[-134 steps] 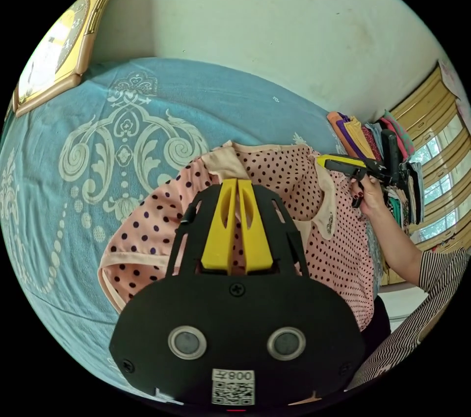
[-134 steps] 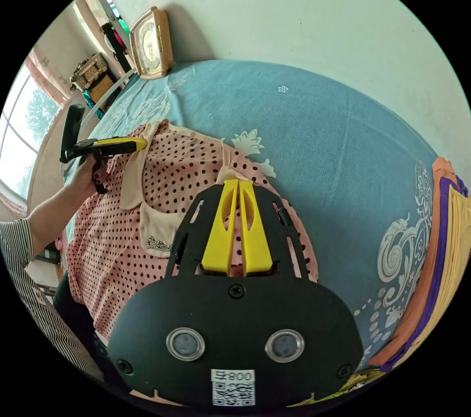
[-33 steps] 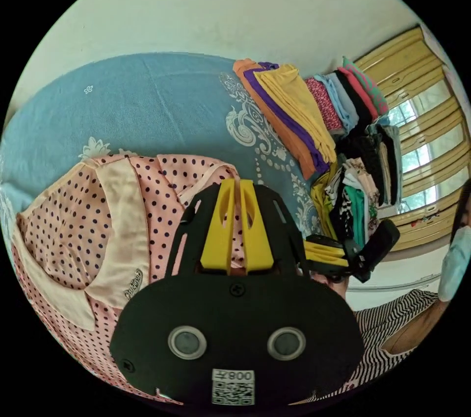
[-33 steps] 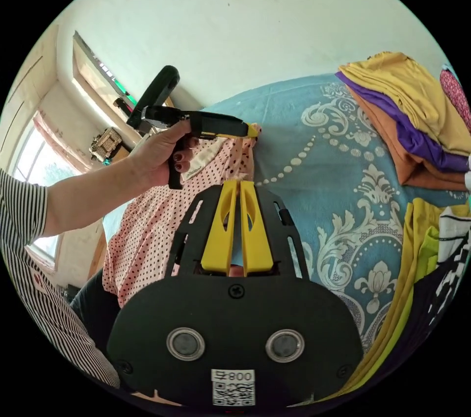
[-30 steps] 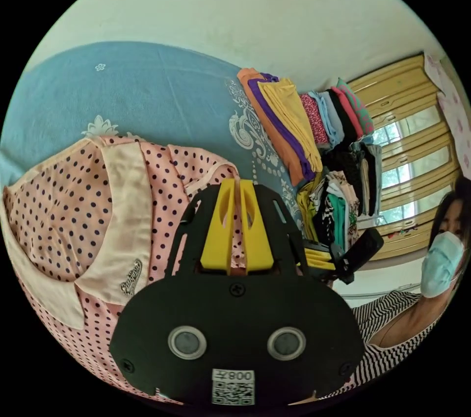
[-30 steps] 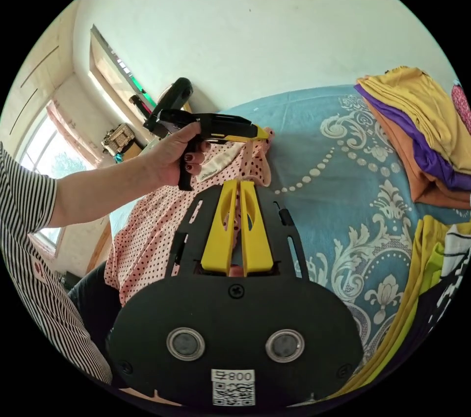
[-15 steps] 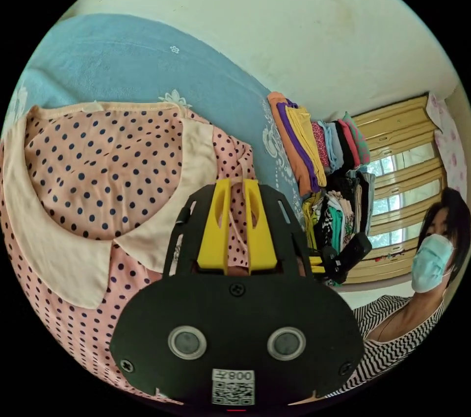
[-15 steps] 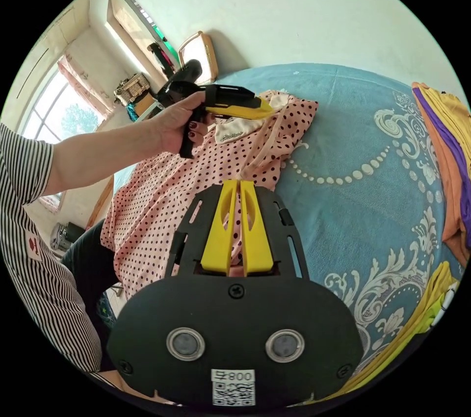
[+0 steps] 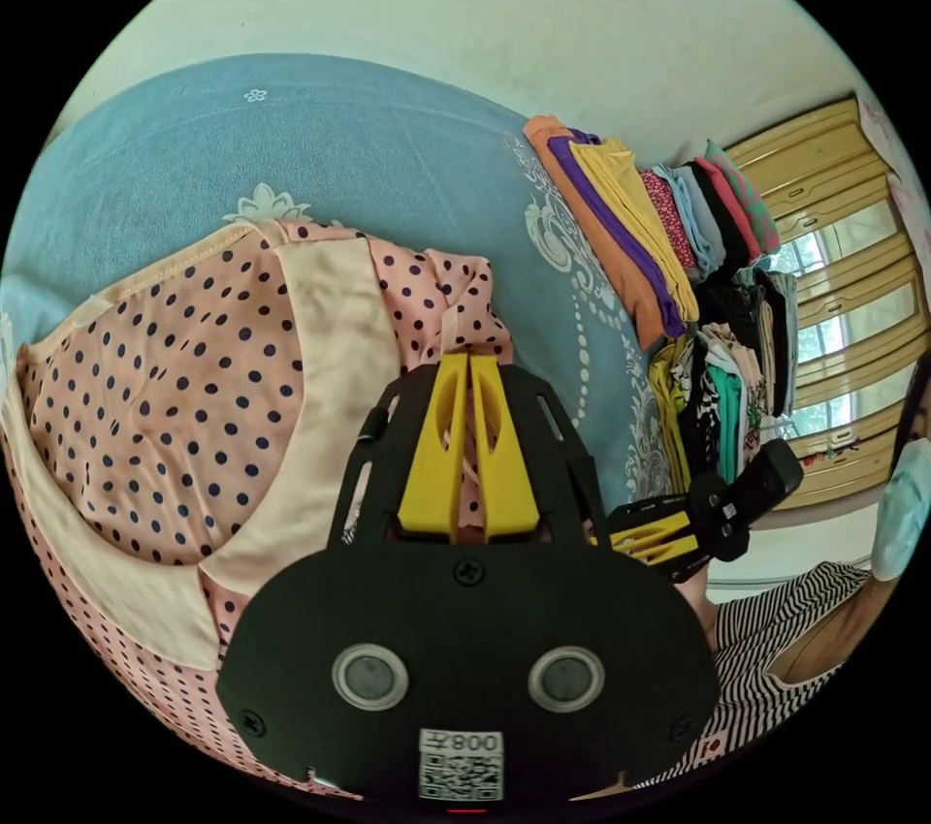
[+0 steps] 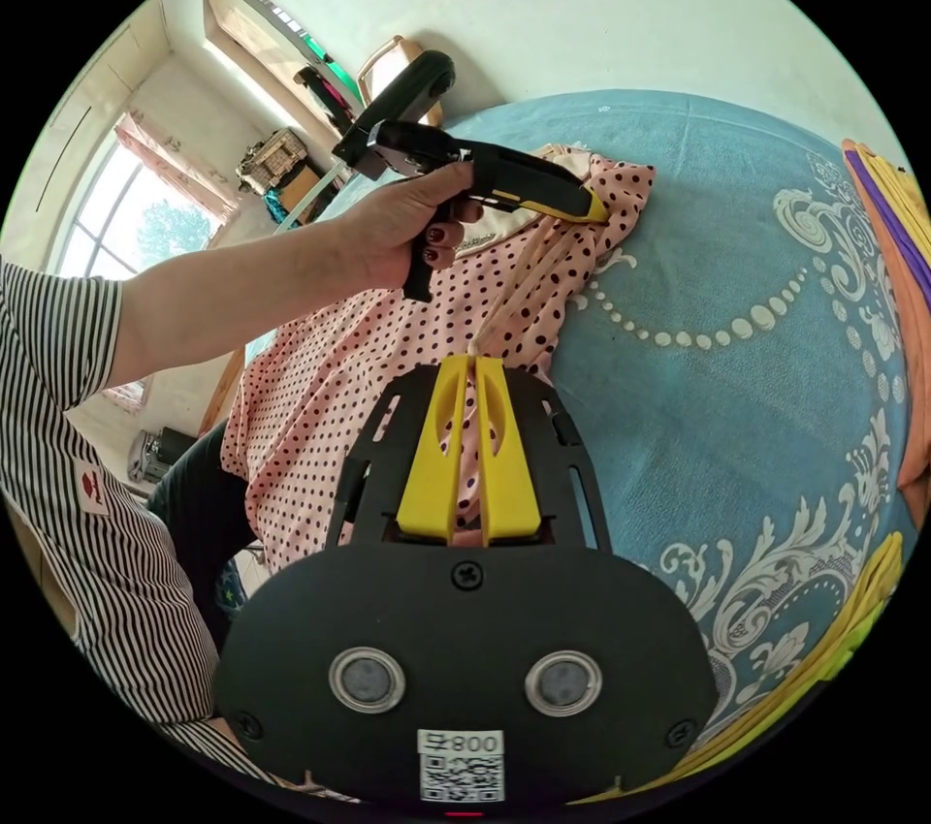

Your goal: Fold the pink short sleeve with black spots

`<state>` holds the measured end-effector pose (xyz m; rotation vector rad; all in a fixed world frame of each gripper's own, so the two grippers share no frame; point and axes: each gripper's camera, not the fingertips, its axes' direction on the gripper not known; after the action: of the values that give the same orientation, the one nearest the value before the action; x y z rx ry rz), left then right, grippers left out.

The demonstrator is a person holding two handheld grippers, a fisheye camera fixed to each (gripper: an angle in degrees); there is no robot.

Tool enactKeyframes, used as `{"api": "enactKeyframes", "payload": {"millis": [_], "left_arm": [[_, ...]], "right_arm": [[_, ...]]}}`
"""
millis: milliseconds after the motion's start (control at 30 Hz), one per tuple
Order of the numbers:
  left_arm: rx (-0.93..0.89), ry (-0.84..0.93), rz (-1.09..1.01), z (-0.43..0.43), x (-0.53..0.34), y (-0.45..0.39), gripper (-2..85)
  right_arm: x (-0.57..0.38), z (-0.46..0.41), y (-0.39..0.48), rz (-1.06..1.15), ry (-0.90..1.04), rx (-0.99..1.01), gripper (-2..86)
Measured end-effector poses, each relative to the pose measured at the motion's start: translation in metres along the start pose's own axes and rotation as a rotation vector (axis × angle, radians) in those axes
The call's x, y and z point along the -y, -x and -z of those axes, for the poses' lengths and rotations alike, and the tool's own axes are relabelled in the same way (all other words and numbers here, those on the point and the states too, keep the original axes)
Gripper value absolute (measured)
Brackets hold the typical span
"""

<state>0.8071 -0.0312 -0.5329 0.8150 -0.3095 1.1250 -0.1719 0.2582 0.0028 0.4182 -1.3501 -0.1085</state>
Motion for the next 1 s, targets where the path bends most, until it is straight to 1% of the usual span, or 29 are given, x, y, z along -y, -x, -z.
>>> {"api": "enactKeyframes", "payload": {"millis": [233, 400, 500, 600, 633, 700, 767, 833, 900, 1000], "left_arm": [[-0.015, -0.008, 0.015, 0.026, -0.009, -0.004, 0.2], [0.002, -0.010, 0.003, 0.046, -0.011, -0.014, 0.2], [-0.009, -0.031, -0.013, 0.065, -0.017, -0.022, 0.2], [-0.044, -0.078, -0.043, 0.089, -0.025, -0.031, 0.2], [-0.049, -0.090, -0.056, 0.097, -0.027, -0.034, 0.2], [-0.025, -0.081, -0.060, 0.104, -0.027, -0.037, 0.2], [0.023, -0.025, -0.049, 0.104, -0.023, -0.038, 0.2], [0.063, 0.006, -0.057, 0.107, -0.022, -0.040, 0.2], [0.037, -0.013, -0.034, 0.119, -0.024, -0.043, 0.3], [0.006, -0.075, -0.063, 0.145, -0.028, -0.052, 0.3]], "right_arm": [[-0.005, -0.015, -0.027, -0.014, 0.016, 0.051, 1.4], [-0.010, -0.031, -0.038, 0.046, 0.083, 0.048, 1.3], [-0.012, -0.033, -0.043, 0.069, 0.048, 0.038, 0.9], [-0.014, -0.026, -0.051, 0.075, -0.049, 0.064, 0.4], [-0.016, -0.027, -0.058, 0.061, -0.080, 0.070, 0.3], [-0.018, -0.039, -0.073, 0.006, -0.080, 0.054, 0.3], [-0.018, -0.063, -0.089, -0.041, -0.035, -0.005, 0.2], [-0.016, -0.079, -0.099, -0.067, 0.004, -0.019, 0.2], [-0.017, -0.088, -0.104, -0.062, 0.001, -0.018, 0.1], [-0.019, -0.098, -0.114, -0.059, -0.010, -0.024, 0.1]]}}
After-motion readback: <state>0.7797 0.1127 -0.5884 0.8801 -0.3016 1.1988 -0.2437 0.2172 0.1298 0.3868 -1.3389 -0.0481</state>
